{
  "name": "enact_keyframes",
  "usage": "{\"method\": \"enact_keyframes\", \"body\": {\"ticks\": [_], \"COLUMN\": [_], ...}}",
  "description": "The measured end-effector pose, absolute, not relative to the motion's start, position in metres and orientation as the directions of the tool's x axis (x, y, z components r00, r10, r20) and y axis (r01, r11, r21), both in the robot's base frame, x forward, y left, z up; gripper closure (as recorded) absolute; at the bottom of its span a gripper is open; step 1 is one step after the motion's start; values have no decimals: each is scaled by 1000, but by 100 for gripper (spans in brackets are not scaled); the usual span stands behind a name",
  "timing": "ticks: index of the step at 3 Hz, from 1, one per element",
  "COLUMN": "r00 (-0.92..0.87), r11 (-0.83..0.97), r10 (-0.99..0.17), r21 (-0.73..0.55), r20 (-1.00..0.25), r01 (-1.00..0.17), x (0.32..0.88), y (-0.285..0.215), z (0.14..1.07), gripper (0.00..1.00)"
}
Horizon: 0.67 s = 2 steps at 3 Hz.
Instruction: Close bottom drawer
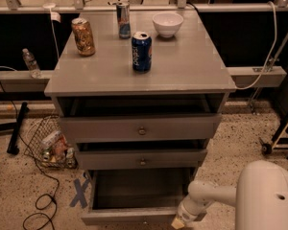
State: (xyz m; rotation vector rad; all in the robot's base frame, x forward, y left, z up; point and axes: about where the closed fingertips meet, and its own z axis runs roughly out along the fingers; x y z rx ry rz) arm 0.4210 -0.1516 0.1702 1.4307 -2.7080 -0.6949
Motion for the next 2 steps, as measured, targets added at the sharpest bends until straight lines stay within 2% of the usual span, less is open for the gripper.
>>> {"method": "enact_keyframes", "body": {"ticks": [2], "r00": [-610], "r11": [540], "r10": [-751], "r21": [297], "r20": [-252], "r01": [-787], "x": [468], "y": [-157], "z": [162], "gripper": [100]}}
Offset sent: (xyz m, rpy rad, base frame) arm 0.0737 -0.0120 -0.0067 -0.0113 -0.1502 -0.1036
